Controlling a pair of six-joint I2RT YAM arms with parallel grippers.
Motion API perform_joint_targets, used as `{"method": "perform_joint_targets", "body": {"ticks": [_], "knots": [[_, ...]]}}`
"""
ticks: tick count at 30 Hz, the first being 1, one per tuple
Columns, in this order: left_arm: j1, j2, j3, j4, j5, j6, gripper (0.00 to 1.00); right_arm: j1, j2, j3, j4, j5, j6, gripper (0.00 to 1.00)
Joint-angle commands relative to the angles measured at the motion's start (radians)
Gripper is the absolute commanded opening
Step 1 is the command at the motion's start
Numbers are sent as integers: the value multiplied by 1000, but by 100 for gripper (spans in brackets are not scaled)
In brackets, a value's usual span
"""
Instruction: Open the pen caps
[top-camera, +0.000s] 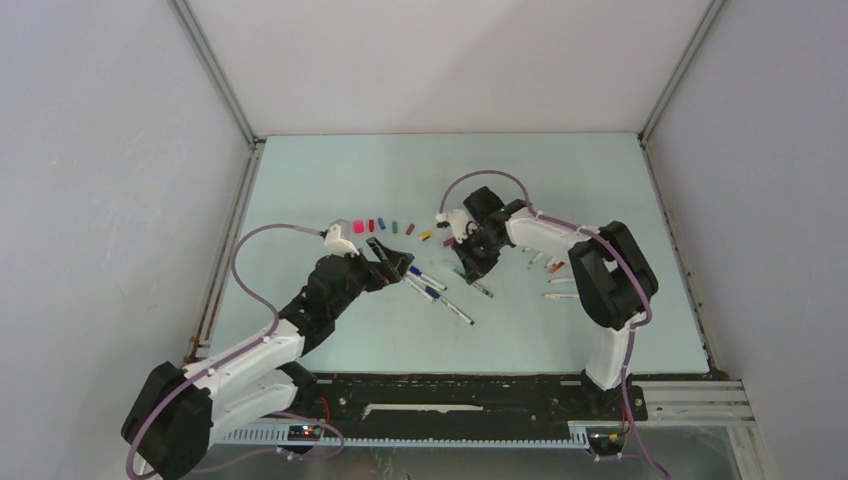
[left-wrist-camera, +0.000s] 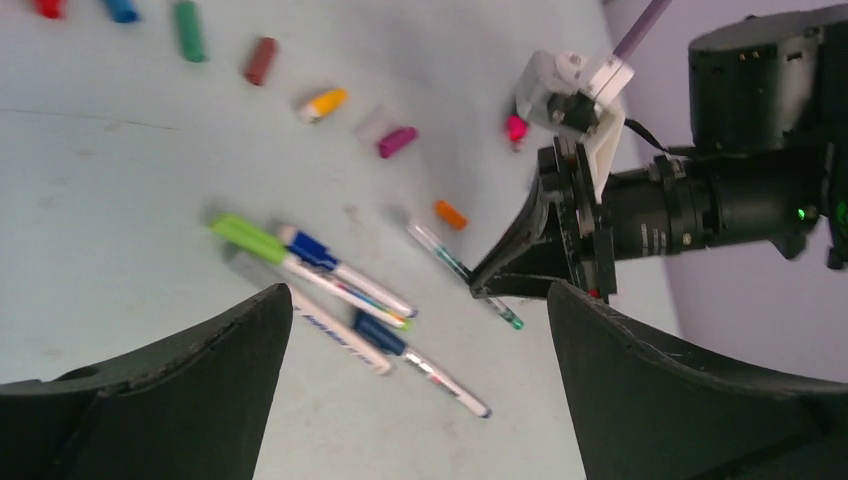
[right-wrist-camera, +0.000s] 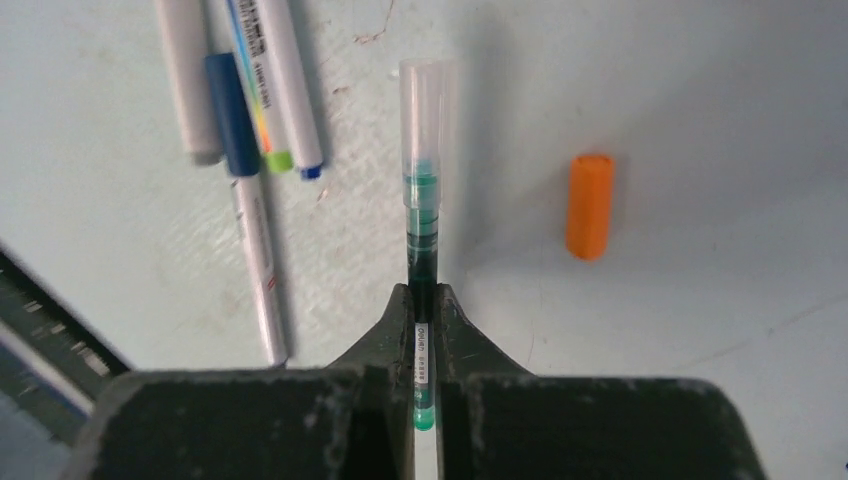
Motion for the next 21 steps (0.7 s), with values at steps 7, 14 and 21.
{"method": "perform_joint_targets", "body": {"ticks": [7,14,21], "knots": [[11,175,3,483,269,-191,98,-175,-205,-23,-64,-631,-89,0],[-7,331,84,606,285,-297,92,-187,-233,-23,-71,-760,-88,0],[-67,431,171,591,251,-306,75,-192,-228,-22,-61,-787,-61,0]]}}
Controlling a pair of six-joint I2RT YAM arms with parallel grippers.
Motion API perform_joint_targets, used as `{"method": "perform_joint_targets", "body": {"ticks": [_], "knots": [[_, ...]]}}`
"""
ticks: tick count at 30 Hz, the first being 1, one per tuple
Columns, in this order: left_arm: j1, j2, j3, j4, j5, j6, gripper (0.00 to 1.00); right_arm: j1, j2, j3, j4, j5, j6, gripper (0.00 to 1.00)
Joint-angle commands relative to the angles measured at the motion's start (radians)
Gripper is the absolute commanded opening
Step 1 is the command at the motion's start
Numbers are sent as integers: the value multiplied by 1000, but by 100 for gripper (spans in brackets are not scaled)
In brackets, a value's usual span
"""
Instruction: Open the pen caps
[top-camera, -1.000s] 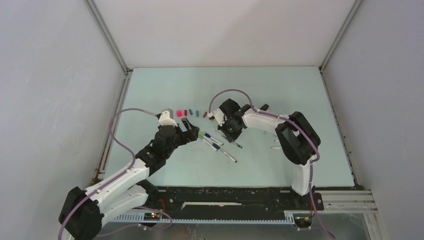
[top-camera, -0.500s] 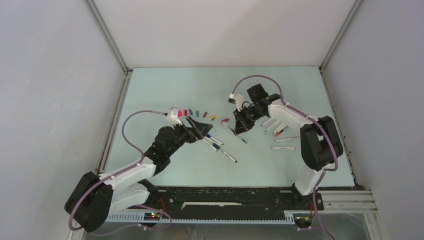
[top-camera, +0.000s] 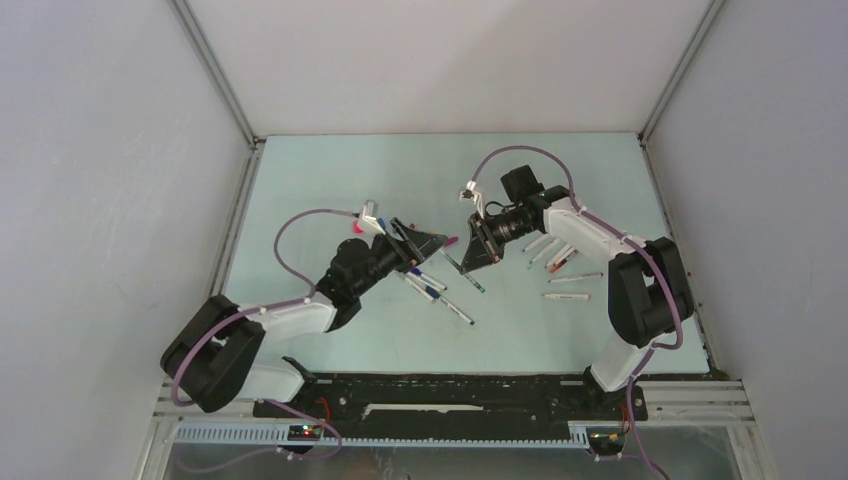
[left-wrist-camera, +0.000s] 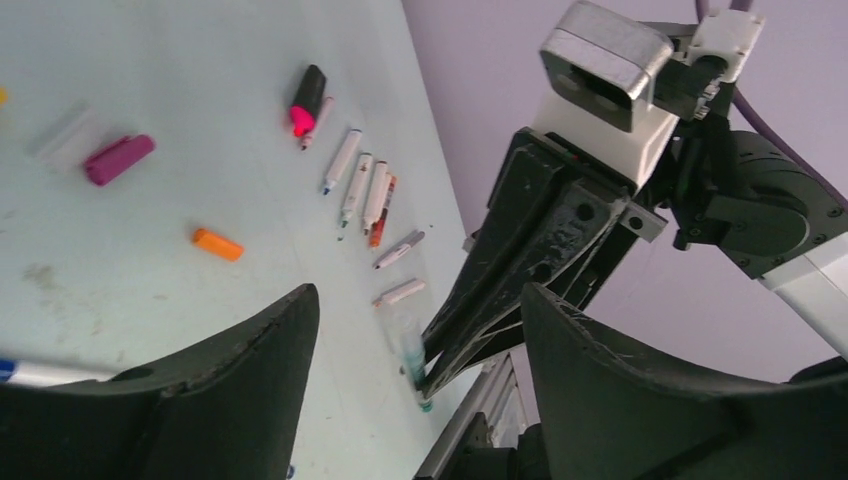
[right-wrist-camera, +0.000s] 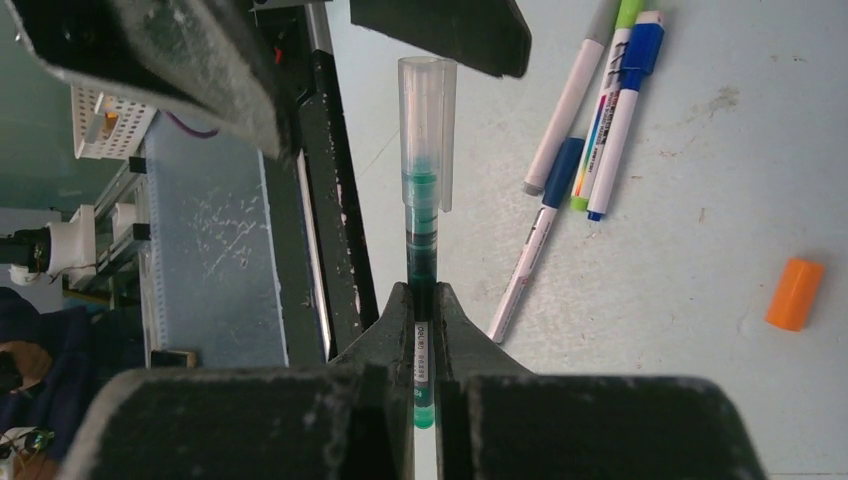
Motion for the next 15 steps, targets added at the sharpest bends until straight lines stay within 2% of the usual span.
{"method": "perform_joint_targets", "body": {"ticks": [1,3,11,15], "knots": [[-31,44,88,57,-6,-23,72,-6,-31,3,5,-60,19,0],[-37,61,99,51,-5,-25,67,-10,-28,3,12,-59,31,0],[-81,94,156,-47,-16,3,65,-31,-19,3,35,-45,73,0],[-90,117,176,-51,-13,-2,52,-31,-17,3,38,-39,80,0]]}}
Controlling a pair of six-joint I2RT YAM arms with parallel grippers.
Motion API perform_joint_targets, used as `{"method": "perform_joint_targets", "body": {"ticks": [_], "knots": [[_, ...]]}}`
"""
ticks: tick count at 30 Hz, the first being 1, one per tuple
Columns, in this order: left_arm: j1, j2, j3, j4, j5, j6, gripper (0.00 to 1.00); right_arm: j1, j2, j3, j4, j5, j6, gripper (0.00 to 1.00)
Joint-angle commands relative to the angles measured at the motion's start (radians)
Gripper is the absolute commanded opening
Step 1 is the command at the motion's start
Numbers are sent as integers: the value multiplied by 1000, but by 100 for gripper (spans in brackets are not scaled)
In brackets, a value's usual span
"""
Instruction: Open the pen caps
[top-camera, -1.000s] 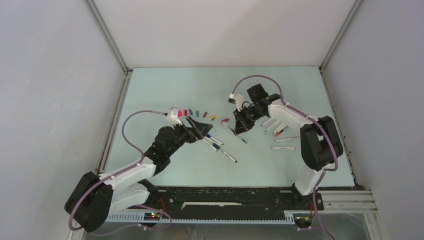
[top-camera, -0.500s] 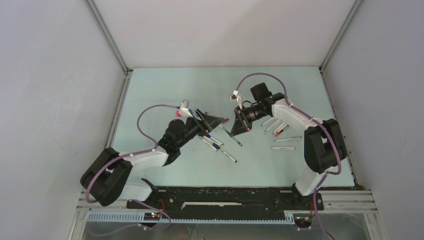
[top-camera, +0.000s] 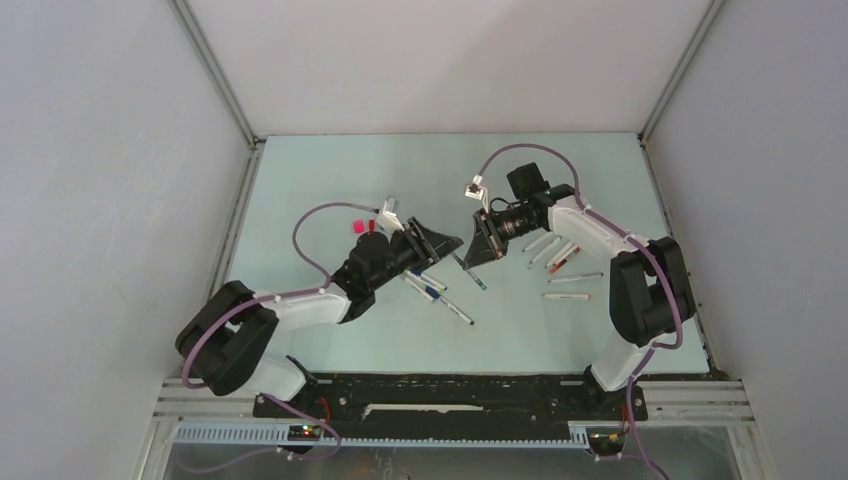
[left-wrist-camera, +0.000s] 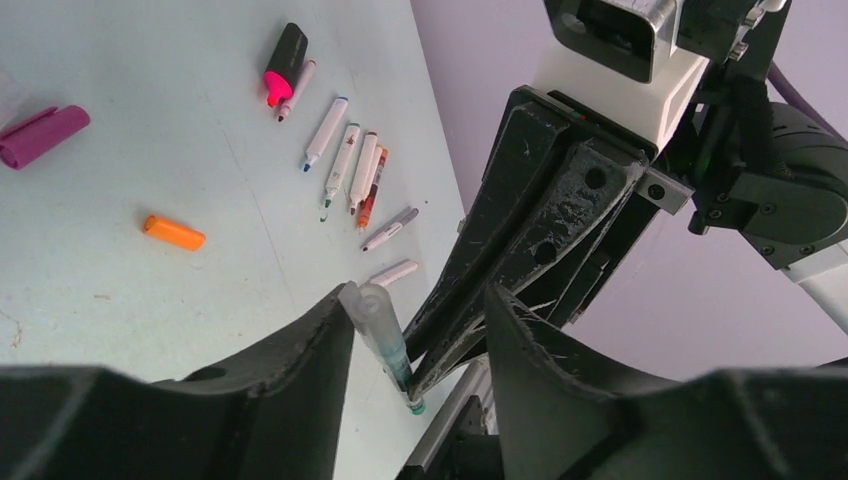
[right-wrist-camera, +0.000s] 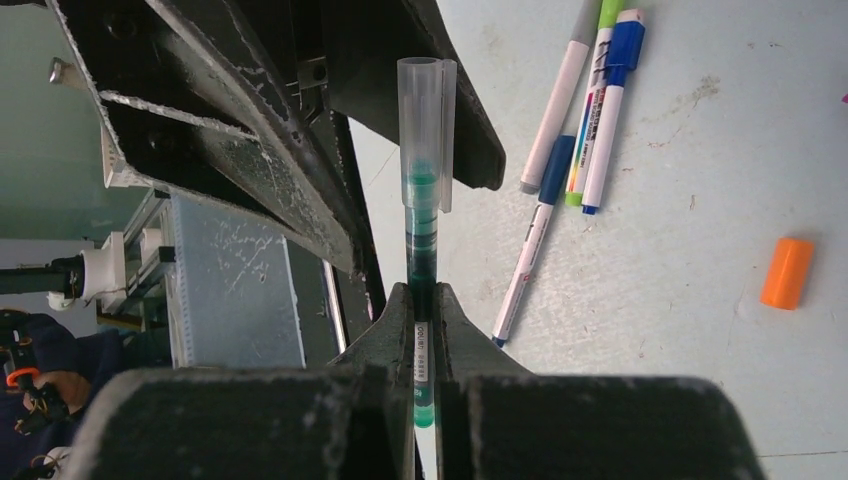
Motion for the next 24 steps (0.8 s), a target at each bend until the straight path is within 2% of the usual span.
{"method": "perform_joint_targets", "body": {"ticks": [1,5,8,9,11,12,14,15,17,18,20,21,22,24], "knots": [[-13,21,67,-2,-4,11,49,-4,-15,3,26,-9,21,0],[-15,32,82,-5,8,10,34,-3,-13,3,30,3,26,0],[-15,35,84,0,14,10,4,-3,-14,3,32,11,29,0],[-15,35,82,5,16,11,1,-2,-14,2,32,12,29,0],[-15,30,76,19,5,8,0,-1,-12,3,32,14,29,1],[-15,27,71,27,-1,7,0,-1,-11,3,30,13,28,8],[-15,21,68,42,-7,7,0,3,-6,3,27,14,28,34],[-15,22,72,51,-6,7,0,10,-3,3,25,17,25,41],[-15,33,77,75,1,-3,0,22,1,3,26,30,27,44],[-16,39,77,90,2,-9,0,31,1,3,28,35,30,43],[-15,45,76,115,1,-18,0,45,3,4,33,45,36,30],[-12,41,74,119,-9,-17,0,49,5,3,34,49,37,18],[-8,30,72,118,-23,-9,0,51,5,3,32,53,37,2],[17,-1,67,115,-53,8,0,49,7,3,14,51,27,0]]}}
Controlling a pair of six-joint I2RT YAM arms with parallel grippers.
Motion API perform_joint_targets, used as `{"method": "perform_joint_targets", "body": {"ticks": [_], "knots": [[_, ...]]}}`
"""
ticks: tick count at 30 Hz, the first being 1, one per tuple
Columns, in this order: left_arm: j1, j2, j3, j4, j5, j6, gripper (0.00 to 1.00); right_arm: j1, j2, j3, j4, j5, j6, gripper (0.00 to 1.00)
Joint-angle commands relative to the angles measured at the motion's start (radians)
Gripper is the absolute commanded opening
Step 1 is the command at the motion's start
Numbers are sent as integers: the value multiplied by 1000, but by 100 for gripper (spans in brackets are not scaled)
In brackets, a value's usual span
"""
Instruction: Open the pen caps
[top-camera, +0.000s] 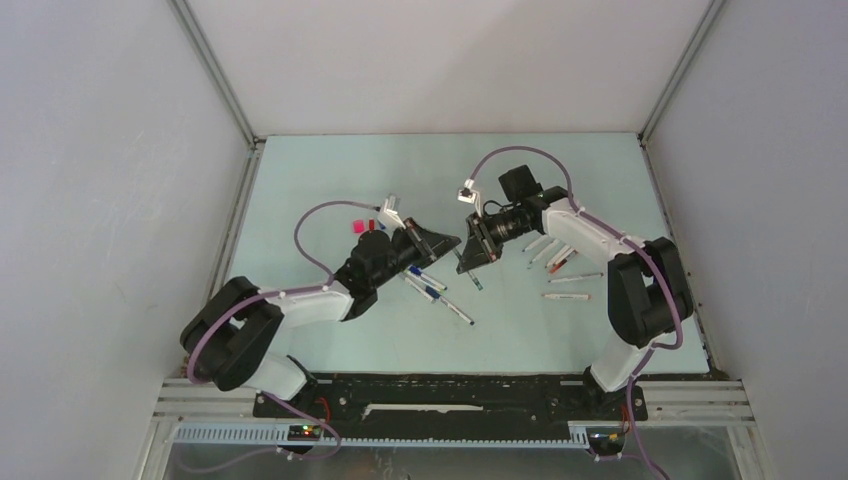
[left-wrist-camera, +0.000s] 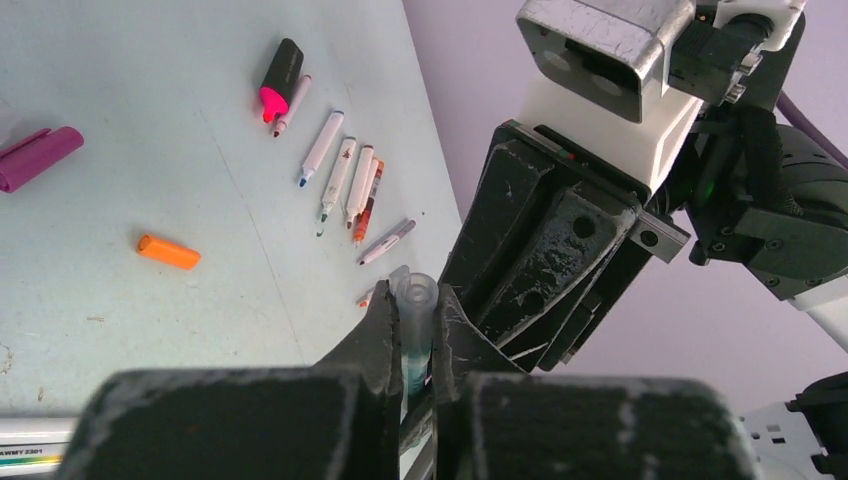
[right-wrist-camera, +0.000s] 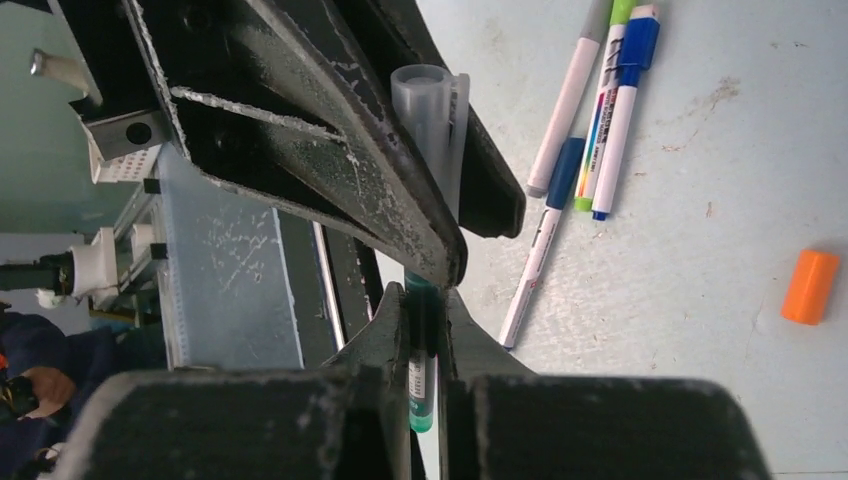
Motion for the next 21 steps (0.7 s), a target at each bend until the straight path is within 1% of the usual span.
{"method": "perform_joint_targets", "body": {"ticks": [1,4,7,10,12,13,14,15,17,18,19,21], "knots": [[45,-62,36,76,-65,20,0,7,6,5,-16,6,-17,0],[160,-136,14,74,-154,28,0,15,16,5,-67,-6,-49,0],[301,-200,16,66,-211,44,0,34,23,-23,-64,-6,-49,0],[371,-240,56,14,-221,92,0,54,39,-32,-65,-5,-43,0],[389,-258,77,-20,-215,118,0,59,45,-32,-59,10,-40,0],[395,-262,77,-33,-201,122,0,60,41,-32,-57,40,-41,0],[397,-268,73,-49,-184,127,0,63,32,-32,-58,92,-58,0],[397,-279,70,-98,-162,131,0,65,21,-32,-61,169,-79,0],[398,-297,69,-246,-104,149,0,77,-2,-53,-31,401,-108,0],[397,-305,62,-334,-83,162,0,85,-6,-69,-15,522,-126,2],[397,-312,54,-423,-72,176,0,85,6,-79,-10,606,-131,4],[398,-320,44,-620,-80,203,0,77,34,-81,-24,671,-133,7]]}}
